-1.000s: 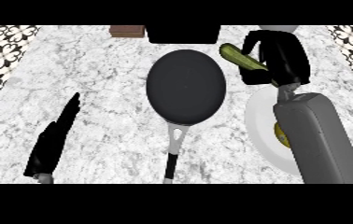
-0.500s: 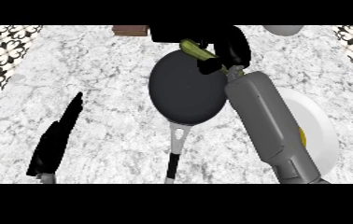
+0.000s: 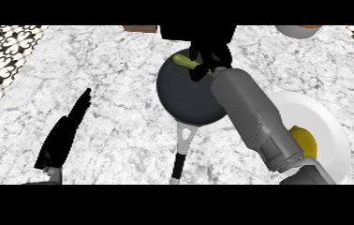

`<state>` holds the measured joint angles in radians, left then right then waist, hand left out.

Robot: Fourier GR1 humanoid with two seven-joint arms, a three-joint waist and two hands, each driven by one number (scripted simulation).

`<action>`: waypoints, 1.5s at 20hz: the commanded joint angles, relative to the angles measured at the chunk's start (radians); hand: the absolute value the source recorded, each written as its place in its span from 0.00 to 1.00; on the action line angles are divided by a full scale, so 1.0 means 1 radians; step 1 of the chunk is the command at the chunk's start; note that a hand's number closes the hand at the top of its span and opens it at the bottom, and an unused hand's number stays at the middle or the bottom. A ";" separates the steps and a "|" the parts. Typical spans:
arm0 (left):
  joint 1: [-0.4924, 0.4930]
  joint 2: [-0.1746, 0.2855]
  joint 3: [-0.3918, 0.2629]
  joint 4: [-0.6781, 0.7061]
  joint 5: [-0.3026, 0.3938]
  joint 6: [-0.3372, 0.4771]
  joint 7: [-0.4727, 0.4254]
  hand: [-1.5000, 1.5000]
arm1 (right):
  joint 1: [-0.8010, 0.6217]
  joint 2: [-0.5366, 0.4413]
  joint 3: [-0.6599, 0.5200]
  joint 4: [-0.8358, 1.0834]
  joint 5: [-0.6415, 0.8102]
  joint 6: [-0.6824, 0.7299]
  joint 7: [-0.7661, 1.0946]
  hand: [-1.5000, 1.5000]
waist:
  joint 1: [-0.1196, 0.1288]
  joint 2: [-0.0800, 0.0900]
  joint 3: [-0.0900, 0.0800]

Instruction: Pick the squash from the plate and place it in the pan

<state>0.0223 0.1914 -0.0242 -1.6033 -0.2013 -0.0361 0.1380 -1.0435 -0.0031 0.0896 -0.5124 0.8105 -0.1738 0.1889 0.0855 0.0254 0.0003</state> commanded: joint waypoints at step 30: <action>0.074 0.015 0.041 -0.082 0.012 -0.010 0.033 0.50 | 0.090 -0.223 -0.438 0.141 -0.697 -0.202 -0.538 0.00 | -0.060 -0.019 0.001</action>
<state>0.0597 0.1830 0.0006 -1.6233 -0.2067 -0.0230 0.1410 -0.9979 -0.1401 -0.3230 -0.3693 0.1367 -0.4527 -0.2874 0.0355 0.0122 0.0011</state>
